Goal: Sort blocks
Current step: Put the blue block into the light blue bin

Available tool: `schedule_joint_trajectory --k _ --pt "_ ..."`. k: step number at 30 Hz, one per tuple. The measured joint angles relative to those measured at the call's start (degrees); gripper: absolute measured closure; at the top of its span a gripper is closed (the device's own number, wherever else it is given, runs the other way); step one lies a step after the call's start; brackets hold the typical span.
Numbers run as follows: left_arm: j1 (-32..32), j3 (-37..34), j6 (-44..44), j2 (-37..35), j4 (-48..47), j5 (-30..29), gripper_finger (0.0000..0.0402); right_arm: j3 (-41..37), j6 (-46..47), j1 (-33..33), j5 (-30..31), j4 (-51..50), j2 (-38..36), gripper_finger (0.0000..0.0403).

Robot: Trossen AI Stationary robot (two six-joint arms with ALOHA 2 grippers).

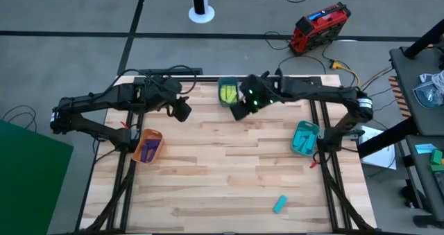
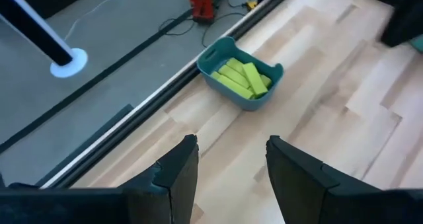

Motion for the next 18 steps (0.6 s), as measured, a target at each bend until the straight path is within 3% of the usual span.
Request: schedule_joint_trajectory --k 10,18 --pt "0.0 0.0 4.4 0.4 1.2 0.8 0.0245 0.0 7.9 18.0 -2.9 -0.9 -4.8 0.0365" --pt "-0.1 0.0 7.1 0.8 1.6 0.8 0.0245 0.0 2.9 33.2 -2.7 -9.4 -4.6 0.0365"
